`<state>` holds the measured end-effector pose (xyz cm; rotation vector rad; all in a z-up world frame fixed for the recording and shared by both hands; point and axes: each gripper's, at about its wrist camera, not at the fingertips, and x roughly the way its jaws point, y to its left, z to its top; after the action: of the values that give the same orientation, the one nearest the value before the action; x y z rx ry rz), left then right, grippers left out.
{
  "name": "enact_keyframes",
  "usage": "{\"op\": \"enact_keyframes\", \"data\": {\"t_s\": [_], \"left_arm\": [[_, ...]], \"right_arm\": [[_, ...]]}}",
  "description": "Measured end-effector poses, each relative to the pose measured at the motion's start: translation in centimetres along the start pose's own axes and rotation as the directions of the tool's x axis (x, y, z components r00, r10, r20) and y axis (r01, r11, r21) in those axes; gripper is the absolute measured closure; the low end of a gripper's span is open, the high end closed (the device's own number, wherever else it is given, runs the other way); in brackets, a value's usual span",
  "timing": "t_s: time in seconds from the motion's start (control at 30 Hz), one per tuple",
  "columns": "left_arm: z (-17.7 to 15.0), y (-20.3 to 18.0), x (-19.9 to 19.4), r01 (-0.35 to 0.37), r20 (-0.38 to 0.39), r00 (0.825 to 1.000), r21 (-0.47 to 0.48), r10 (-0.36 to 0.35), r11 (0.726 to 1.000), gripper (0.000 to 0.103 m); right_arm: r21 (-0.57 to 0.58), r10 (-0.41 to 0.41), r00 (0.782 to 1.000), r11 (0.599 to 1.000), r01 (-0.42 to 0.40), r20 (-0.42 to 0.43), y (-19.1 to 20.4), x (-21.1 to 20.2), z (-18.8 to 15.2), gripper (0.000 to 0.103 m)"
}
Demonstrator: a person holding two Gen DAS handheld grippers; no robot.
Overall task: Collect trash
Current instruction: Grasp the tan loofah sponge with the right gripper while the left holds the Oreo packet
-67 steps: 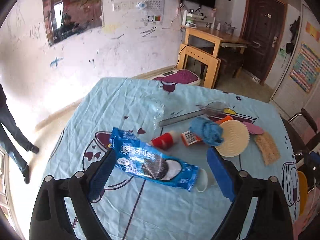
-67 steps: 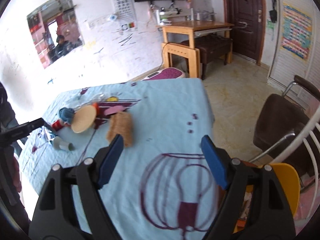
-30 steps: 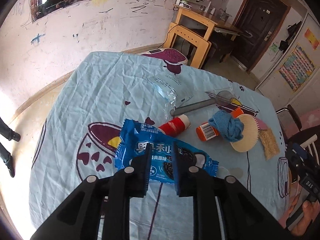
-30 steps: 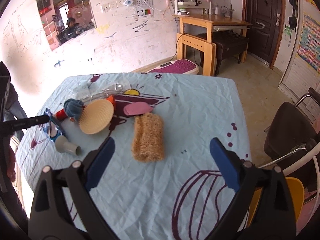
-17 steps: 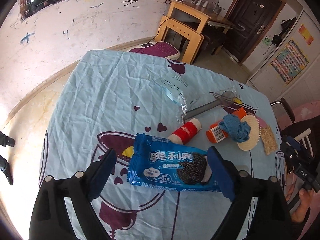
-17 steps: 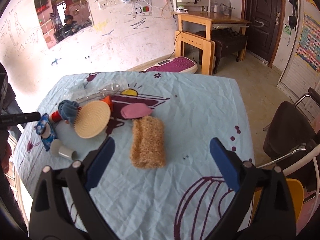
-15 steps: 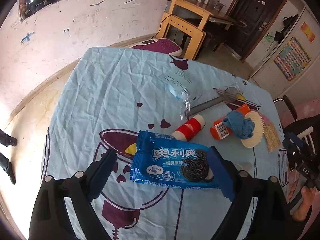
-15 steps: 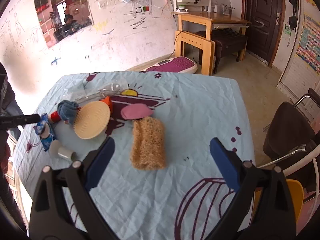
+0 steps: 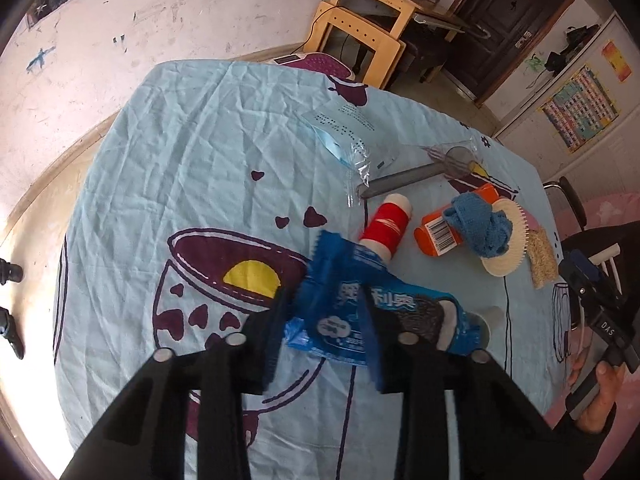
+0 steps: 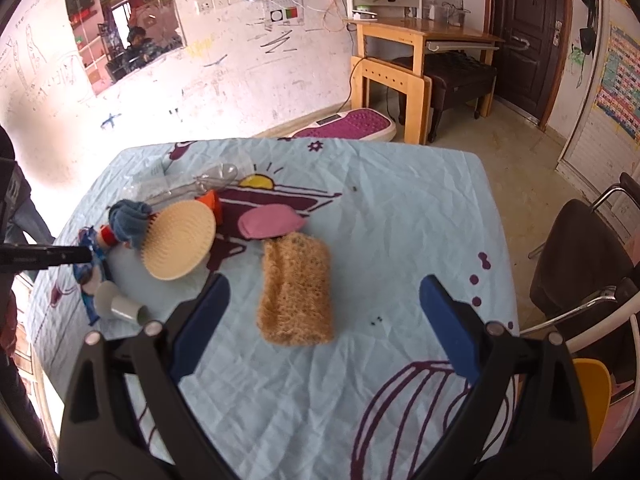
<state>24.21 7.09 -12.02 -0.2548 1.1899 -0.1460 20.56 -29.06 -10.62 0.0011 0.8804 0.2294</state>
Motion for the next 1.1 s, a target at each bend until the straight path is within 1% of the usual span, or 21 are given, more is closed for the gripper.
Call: {"op": "enact_keyframes", "data": {"t_s": [0.03, 0.1, 0.17, 0.23, 0.4, 0.43, 0.47, 0.5, 0.53, 0.57, 0.67, 0.73, 0.8, 0.9, 1.1], "left_arm": [[-0.1, -0.2, 0.3, 0.019, -0.003, 1.0, -0.001, -0.019, 1.0, 0.087], [-0.3, -0.4, 0.3, 0.026, 0.011, 1.0, 0.008, -0.027, 1.0, 0.092], [-0.7, -0.6, 0.2, 0.049, 0.022, 0.999, 0.01, -0.049, 0.999, 0.097], [-0.8, -1.0, -0.1, 0.047, 0.036, 0.998, 0.015, -0.048, 0.999, 0.098], [-1.0, -1.4, -0.8, 0.057, 0.057, 0.997, 0.02, -0.058, 0.998, 0.098], [-1.0, -1.4, -0.9, 0.061, 0.057, 0.996, 0.02, -0.062, 0.998, 0.098], [-1.1, -1.3, -1.1, 0.061, 0.059, 0.996, 0.019, -0.062, 0.998, 0.098], [-1.2, -1.3, -1.2, 0.061, 0.061, 0.996, 0.019, -0.062, 0.998, 0.098], [-1.3, -1.1, -1.4, 0.066, 0.06, 0.996, 0.017, -0.067, 0.998, 0.098], [-1.3, -1.1, -1.4, 0.073, 0.058, 0.996, 0.016, -0.073, 0.997, 0.098], [-1.5, -0.9, -1.8, 0.08, 0.062, 0.995, 0.016, -0.08, 0.997, 0.098], [-1.8, -1.0, -2.4, 0.084, 0.072, 0.994, 0.02, -0.085, 0.996, 0.098], [-2.0, -1.0, -3.0, 0.09, 0.085, 0.992, 0.025, -0.092, 0.996, 0.098], [-2.1, -1.3, -4.3, 0.087, 0.111, 0.99, 0.041, -0.091, 0.995, 0.098], [-2.2, -2.0, -7.1, 0.059, 0.168, 0.983, 0.063, -0.069, 0.996, 0.098]], "right_arm": [[-0.002, 0.0, 1.0, 1.0, 0.0, -0.002, 0.2, 0.1, 0.0, 0.011], [-0.007, 0.002, 1.0, 1.0, -0.002, -0.007, 0.4, 0.3, 0.0, 0.011], [-0.011, 0.004, 1.0, 1.0, -0.004, -0.013, 0.8, 0.5, -0.1, 0.007], [-0.018, 0.001, 1.0, 1.0, -0.001, -0.024, 1.2, 0.8, -0.1, 0.006], [-0.079, -0.072, 0.996, 0.995, 0.068, -0.045, 2.4, 2.2, 0.2, 0.007], [-0.094, -0.095, 0.994, 0.992, 0.09, -0.051, 2.6, 2.6, 0.2, 0.017], [-0.104, -0.114, 0.992, 0.989, 0.108, -0.055, 2.7, 2.9, 0.2, 0.031], [-0.111, -0.131, 0.989, 0.986, 0.123, -0.065, 2.8, 3.3, 0.2, 0.054], [-0.113, -0.139, 0.987, 0.985, 0.13, -0.079, 2.8, 3.7, 0.3, 0.064], [-0.118, -0.143, 0.986, 0.984, 0.132, -0.084, 2.9, 4.0, 0.3, 0.067], [-0.131, -0.151, 0.985, 0.982, 0.139, -0.087, 3.2, 3.9, 0.2, 0.069], [-0.123, -0.151, 0.986, 0.982, 0.141, -0.072, 3.0, 3.4, 0.2, 0.069], [-0.09, -0.138, 0.989, 0.987, 0.134, -0.044, 2.3, 2.4, 0.2, 0.069], [-0.06, -0.141, 0.99, 0.988, 0.141, 0.005, 1.3, 0.3, 0.1, 0.069], [-0.012, -0.134, 0.99, 0.991, 0.135, 0.043, -1.1, -2.4, -0.4, 0.068]]}}
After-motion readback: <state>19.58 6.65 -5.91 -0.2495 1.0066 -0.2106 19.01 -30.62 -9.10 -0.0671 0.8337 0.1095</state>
